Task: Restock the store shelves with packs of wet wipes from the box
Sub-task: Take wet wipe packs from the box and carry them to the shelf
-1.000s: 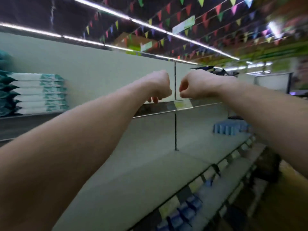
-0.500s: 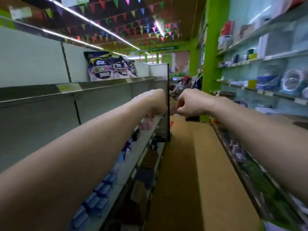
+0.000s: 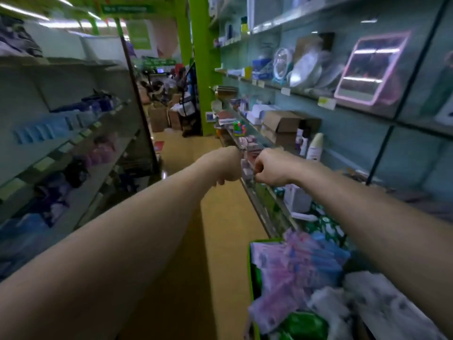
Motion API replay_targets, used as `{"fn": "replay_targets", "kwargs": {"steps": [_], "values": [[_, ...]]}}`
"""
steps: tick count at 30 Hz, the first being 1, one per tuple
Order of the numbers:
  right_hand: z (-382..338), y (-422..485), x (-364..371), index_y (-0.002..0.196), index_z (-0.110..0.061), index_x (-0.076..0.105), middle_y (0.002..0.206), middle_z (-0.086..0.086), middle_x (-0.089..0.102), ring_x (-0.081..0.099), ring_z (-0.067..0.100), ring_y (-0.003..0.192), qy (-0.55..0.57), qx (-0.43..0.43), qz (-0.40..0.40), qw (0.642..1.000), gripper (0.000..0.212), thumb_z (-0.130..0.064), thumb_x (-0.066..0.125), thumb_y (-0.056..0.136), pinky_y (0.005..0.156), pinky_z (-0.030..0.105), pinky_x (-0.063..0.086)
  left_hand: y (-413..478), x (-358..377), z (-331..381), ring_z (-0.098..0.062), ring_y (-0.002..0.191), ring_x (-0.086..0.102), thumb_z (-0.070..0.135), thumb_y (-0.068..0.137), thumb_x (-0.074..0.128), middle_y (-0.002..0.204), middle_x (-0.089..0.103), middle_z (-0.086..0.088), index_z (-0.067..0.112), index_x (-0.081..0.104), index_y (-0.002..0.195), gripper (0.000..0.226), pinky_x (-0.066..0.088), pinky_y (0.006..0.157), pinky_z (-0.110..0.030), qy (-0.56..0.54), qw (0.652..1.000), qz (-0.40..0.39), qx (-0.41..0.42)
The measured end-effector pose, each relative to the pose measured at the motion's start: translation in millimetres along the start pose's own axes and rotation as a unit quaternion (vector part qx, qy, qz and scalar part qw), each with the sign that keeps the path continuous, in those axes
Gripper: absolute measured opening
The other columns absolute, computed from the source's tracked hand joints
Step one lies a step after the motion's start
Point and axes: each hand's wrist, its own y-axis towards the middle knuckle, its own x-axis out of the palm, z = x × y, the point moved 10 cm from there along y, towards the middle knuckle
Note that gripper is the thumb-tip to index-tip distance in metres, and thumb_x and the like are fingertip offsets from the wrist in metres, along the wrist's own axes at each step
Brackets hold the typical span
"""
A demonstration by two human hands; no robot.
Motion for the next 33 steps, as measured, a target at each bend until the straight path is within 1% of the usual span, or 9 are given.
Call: {"fn": "replay_targets", "kwargs": {"steps": [4,7,10,13,18,21,24,28,33], "values": [[73.4,-12.4,45.5,0.060,-0.014,0.051,0.062,0.006,0.049,0.051,0.026,0.065,0.027,0.051,-0.035,0.998,0.026,-0.015,0.060,0.084,0.056,0.027,0.035,27.6,70.7,55.9,-0.021,0.070,0.066,0.017,0.097,0.048,0.095,0.066,-0.015,0.004,0.052,0.128,0.034,0.061,0.068,-0.039,-0.024,0.996,-0.077,0.023],[118.8,-22.2,90.1,0.074,-0.010,0.061,0.072,0.010,0.057,0.058,0.027,0.075,0.074,0.097,-0.089,0.989,0.014,-0.015,0.059,0.086,0.062,0.026,0.038,37.4,123.7,88.0,-0.023,0.078,0.068,0.018,0.097,0.048,0.103,0.066,-0.015,0.003,0.053,0.127,0.034,0.061,0.070,-0.039,-0.035,0.988,-0.145,0.032],[160.8,-35.8,133.0,0.088,0.000,0.069,0.076,0.018,0.066,0.064,0.029,0.070,0.129,0.146,-0.122,0.973,0.016,-0.011,0.057,0.086,0.058,0.030,0.044,41.3,177.0,116.1,-0.025,0.075,0.067,0.013,0.095,0.048,0.111,0.064,-0.017,0.002,0.054,0.125,0.033,0.060,0.066,-0.039,-0.045,0.977,-0.199,0.058],[197.5,-55.1,173.5,0.084,-0.005,0.070,0.081,0.018,0.070,0.070,0.031,0.076,0.143,0.190,-0.149,0.960,0.018,-0.013,0.055,0.085,0.063,0.034,0.055,39.1,228.0,139.7,-0.029,0.072,0.065,0.011,0.094,0.048,0.103,0.064,-0.020,-0.002,0.055,0.124,0.034,0.059,0.066,-0.042,-0.064,0.961,-0.255,0.085],[246.0,-93.8,235.2,0.086,-0.015,0.072,0.083,0.007,0.065,0.061,0.020,0.086,0.149,0.249,-0.184,0.939,0.016,-0.015,0.056,0.086,0.067,0.023,0.040,26.2,307.5,170.5,-0.032,0.076,0.068,0.013,0.095,0.047,0.105,0.067,-0.024,-0.005,0.055,0.126,0.037,0.056,0.060,-0.039,-0.082,0.925,-0.348,0.126],[267.1,-120.0,271.2,0.082,-0.014,0.070,0.088,0.011,0.068,0.063,0.026,0.088,0.186,0.294,-0.206,0.914,0.015,-0.014,0.056,0.088,0.069,0.027,0.044,17.9,349.5,177.1,-0.035,0.082,0.068,0.013,0.095,0.046,0.107,0.065,-0.024,-0.005,0.056,0.125,0.036,0.059,0.067,-0.042,-0.085,0.907,-0.389,0.135],[286.1,-143.6,309.7,0.082,-0.013,0.063,0.094,0.014,0.067,0.064,0.031,0.090,0.219,0.336,-0.212,0.891,0.013,-0.012,0.053,0.091,0.073,0.031,0.048,14.7,386.8,175.6,-0.031,0.069,0.064,0.010,0.093,0.047,0.091,0.063,-0.018,0.000,0.055,0.124,0.034,0.056,0.057,-0.038,-0.095,0.898,-0.411,0.124],[298.4,-170.4,364.0,0.114,-0.010,0.065,0.118,0.014,0.063,0.059,0.031,0.106,0.222,0.380,-0.242,0.865,0.025,-0.016,0.053,0.092,0.085,0.034,0.050,3.4,429.1,178.2,-0.037,0.098,0.065,0.015,0.096,0.049,0.115,0.061,-0.023,0.001,0.051,0.132,0.039,0.057,0.076,-0.043,-0.108,0.879,-0.450,0.117],[296.6,-174.6,412.2,0.133,-0.019,0.049,0.133,0.014,0.052,0.052,0.034,0.117,0.248,0.399,-0.248,0.847,0.041,-0.017,0.053,0.092,0.095,0.041,0.047,-10.6,473.5,174.3,-0.034,0.093,0.065,0.010,0.096,0.043,0.120,0.055,-0.019,0.005,0.043,0.137,0.040,0.056,0.082,-0.048,-0.129,0.857,-0.494,0.072]]}}
